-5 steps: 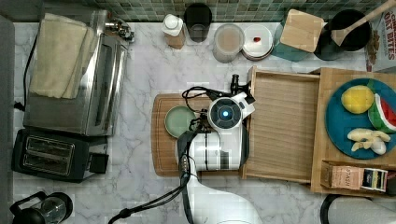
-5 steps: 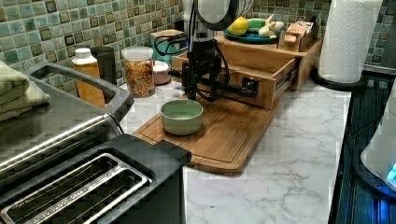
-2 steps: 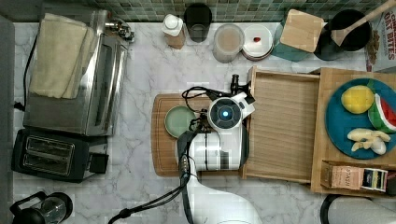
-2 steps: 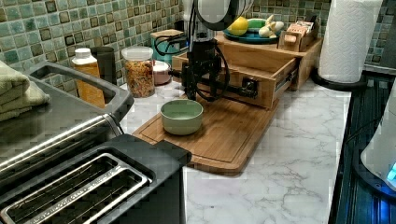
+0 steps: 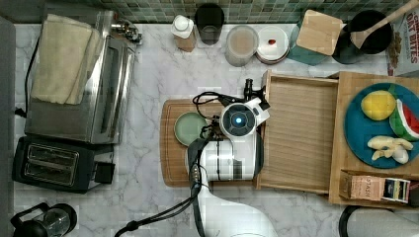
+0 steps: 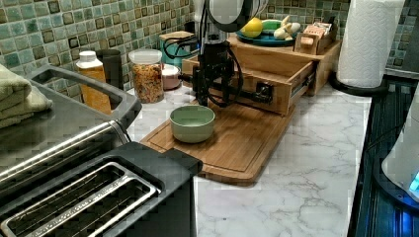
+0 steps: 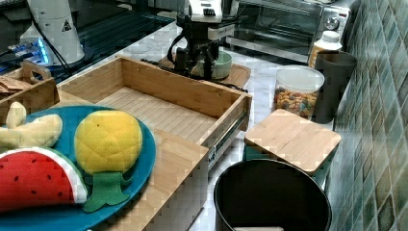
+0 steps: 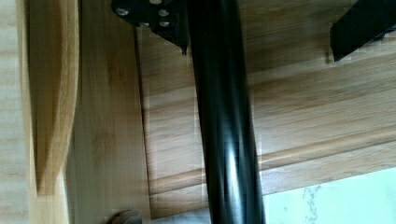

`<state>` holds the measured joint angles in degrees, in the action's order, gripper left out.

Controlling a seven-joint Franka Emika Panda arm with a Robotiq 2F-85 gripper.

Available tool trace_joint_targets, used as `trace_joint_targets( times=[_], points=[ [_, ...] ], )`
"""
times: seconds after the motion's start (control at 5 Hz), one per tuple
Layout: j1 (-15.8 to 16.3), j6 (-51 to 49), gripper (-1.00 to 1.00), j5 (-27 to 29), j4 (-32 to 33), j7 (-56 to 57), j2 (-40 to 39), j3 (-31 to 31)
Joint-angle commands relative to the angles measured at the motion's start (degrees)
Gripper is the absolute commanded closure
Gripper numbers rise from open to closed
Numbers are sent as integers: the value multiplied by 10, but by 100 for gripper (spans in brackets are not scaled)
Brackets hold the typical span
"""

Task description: Open the drawer.

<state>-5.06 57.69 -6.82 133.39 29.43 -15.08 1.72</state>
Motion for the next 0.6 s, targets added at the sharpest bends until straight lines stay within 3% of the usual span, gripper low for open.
trace_joint_targets(
  times=[0.2, 0.6],
  points=[
    [65, 0, -100, 12, -21, -3, 22, 77],
    [63, 0, -100, 11, -21, -3, 22, 78]
  ],
)
